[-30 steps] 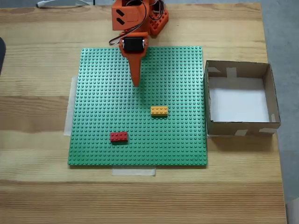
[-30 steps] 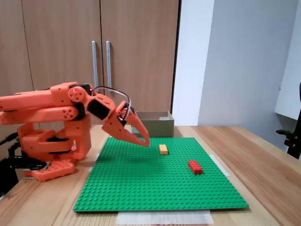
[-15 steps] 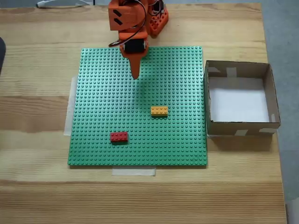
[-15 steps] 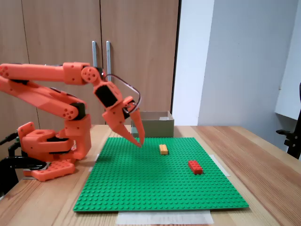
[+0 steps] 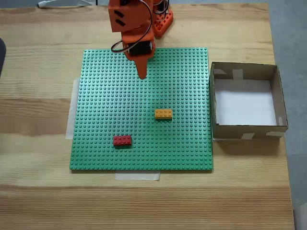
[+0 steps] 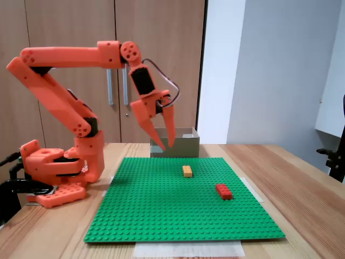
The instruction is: Pick the yellow lego block and put it in the box.
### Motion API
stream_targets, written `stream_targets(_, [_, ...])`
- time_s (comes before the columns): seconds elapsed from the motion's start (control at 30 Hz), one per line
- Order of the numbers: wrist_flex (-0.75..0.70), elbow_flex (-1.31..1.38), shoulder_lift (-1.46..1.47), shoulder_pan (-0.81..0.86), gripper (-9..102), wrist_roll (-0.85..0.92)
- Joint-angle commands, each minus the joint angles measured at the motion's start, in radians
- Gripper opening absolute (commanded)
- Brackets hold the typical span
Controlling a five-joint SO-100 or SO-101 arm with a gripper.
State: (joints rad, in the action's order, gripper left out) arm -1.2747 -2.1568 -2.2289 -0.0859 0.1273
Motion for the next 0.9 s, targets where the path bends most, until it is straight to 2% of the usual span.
stream_targets(0.0, [-0.041, 0.141, 0.077, -0.032, 7, -0.026])
stream_targets(0.03, [-0.046, 0.166, 0.104, -0.041, 8, -0.040])
stream_targets(0.1, [-0.060, 0.212, 0.163, -0.060, 17, -0.071])
stream_targets(0.17, [-0.078, 0.262, 0.216, -0.078, 18, -0.101])
stream_targets(0.37, [-0.146, 0.368, 0.354, -0.117, 33, -0.202])
stream_targets(0.63, [-0.207, 0.494, 0.540, -0.150, 40, -0.290])
stream_targets(0.87, [-0.232, 0.586, 0.652, -0.156, 38, -0.339])
